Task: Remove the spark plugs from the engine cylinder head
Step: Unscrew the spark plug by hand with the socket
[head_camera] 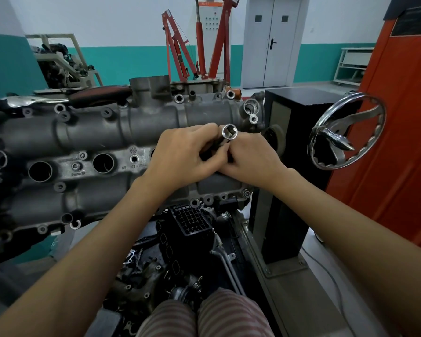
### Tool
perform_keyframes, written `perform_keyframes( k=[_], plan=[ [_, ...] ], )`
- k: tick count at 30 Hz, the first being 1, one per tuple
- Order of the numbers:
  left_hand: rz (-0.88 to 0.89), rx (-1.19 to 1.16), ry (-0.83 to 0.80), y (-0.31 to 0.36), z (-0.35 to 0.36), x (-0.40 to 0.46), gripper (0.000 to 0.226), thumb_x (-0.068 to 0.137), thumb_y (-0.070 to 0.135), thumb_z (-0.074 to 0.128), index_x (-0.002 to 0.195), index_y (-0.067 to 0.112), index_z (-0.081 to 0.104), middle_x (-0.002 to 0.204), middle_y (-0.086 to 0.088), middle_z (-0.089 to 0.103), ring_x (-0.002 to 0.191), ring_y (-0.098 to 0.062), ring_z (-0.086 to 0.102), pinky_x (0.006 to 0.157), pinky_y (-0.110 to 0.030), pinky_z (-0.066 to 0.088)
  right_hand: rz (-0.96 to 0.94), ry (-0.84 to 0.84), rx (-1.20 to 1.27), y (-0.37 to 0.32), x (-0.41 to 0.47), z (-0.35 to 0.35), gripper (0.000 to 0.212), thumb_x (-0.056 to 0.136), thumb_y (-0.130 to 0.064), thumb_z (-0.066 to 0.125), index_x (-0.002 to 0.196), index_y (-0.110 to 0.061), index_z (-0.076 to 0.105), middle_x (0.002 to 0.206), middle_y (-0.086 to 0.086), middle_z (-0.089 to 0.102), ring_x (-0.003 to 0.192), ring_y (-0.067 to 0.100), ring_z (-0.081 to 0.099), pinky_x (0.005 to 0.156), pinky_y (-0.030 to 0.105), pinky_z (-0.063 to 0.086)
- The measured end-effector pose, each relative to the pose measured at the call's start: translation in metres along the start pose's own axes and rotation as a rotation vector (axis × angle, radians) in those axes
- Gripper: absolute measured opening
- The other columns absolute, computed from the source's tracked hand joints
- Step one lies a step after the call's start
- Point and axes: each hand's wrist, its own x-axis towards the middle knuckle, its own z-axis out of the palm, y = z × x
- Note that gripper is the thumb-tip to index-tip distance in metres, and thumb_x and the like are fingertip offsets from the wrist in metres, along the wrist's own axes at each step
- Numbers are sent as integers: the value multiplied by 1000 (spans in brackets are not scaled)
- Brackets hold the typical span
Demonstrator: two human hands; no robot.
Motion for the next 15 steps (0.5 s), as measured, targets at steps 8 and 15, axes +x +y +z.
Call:
perform_keyframes(
  k=[8, 15],
  plan=[
    [72, 79, 49, -5, 3, -1, 45, 89, 37, 51, 60, 4, 59, 50, -3, 55, 44, -21, 52, 38, -37, 40, -18, 37, -10, 0, 1, 0, 33, 79, -37, 43, 65, -11, 57, 50, 3, 55, 45, 22, 52, 42, 19, 19],
    [35, 31, 21, -2, 0, 0, 40, 86, 38, 49, 63, 5, 53, 53, 3, 50, 47, -17, 49, 42, -35, 40, -13, -32, 14, 1, 2, -1, 48, 78, -46, 34, 88, -8, 63, 72, 4, 65, 64, 23, 61, 51, 28, 41]
  ],
)
